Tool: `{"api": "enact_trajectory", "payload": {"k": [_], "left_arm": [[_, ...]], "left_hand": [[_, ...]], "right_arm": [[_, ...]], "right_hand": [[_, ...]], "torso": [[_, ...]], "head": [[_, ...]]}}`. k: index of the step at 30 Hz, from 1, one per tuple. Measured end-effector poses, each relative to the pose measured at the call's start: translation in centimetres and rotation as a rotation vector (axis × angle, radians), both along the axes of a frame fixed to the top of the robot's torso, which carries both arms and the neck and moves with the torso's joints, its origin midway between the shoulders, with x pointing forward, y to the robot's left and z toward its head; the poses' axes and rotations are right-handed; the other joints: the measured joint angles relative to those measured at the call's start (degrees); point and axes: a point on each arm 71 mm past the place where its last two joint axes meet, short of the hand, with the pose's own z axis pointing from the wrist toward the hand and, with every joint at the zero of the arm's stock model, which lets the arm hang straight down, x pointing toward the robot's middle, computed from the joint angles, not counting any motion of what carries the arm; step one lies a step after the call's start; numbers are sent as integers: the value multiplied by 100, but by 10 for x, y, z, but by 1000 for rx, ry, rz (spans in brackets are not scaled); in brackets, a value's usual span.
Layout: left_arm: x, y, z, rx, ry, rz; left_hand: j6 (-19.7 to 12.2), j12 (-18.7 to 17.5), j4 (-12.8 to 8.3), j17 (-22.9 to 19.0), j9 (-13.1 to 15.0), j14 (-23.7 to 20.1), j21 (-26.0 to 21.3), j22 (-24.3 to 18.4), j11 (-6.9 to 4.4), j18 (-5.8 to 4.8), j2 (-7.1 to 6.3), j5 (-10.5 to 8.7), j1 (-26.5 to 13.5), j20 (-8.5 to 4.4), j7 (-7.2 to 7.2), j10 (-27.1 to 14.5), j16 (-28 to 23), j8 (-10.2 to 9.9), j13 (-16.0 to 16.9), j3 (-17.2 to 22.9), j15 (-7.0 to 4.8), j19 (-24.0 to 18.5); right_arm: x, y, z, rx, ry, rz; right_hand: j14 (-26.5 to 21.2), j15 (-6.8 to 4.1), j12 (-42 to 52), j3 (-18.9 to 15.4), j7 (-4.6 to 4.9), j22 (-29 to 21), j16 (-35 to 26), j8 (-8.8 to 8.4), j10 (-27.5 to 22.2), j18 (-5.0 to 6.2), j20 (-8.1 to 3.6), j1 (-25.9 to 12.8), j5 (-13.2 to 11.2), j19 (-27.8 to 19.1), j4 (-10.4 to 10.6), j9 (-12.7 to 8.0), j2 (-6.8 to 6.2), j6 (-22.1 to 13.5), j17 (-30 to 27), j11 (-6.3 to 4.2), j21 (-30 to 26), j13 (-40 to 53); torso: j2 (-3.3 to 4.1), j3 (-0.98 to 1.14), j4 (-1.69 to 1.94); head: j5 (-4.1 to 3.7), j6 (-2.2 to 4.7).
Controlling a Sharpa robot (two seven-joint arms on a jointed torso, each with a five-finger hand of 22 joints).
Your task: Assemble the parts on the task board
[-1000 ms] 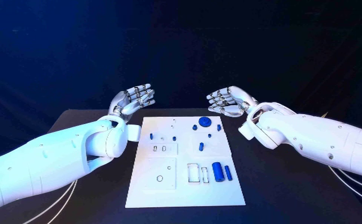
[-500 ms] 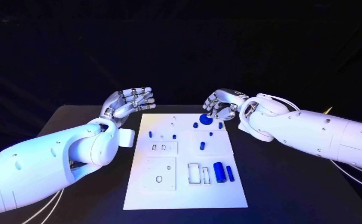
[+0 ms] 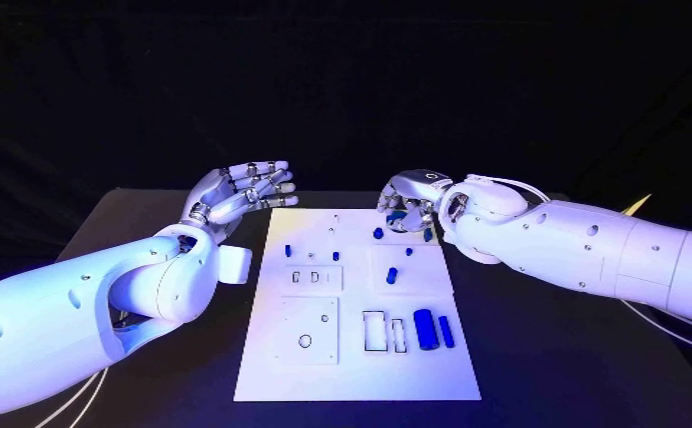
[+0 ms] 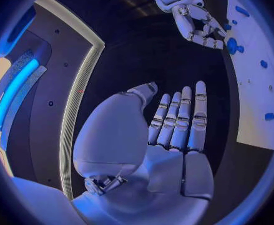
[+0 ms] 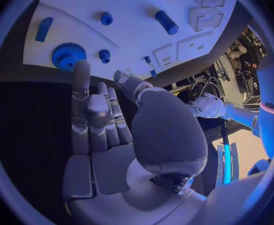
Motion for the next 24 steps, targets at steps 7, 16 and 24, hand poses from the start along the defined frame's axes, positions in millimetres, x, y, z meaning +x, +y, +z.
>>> {"api": "enact_trajectory", "payload": {"k": [7,16,24], "left_arm": [[-2,0,6,-2,-9,-4],[-2,1,10,-4,-16,-8],[-2,1,11,-3,-17,-8]], "left_hand": [[0,0,0,9,0,2,0,1,0,0,0,0,0,0,0,0,0,0,0,0,0,-1],[0,0,0,18,0,39,0,3,0,-1,0,0,0,-29,0,0,0,0,0,0,-1,30],[0,0,0,19,0,39,0,4,0,-1,0,0,0,-29,0,0,0,0,0,0,-1,30]], "right_arm": [[2,7,-2,-35,3,10],[5,7,-4,-86,-4,-18],[5,8,-5,-114,1,-29]], "right_hand": [[1,0,0,64,0,1543,1084,-34,-66,-172,62,1,0,192,65,95,-1,-1,986,15,1496,8],[1,0,0,96,0,2208,1244,-66,-93,-208,77,97,0,361,96,140,-99,-1,1145,10,2051,11],[1,0,0,120,0,2512,1287,-66,-124,-295,105,97,0,393,120,168,-99,-1,1146,19,2335,39]], "torso": [[81,-23,64],[150,-49,123],[184,-56,146]], "head": [[-37,0],[-84,-3],[-113,4]]}}
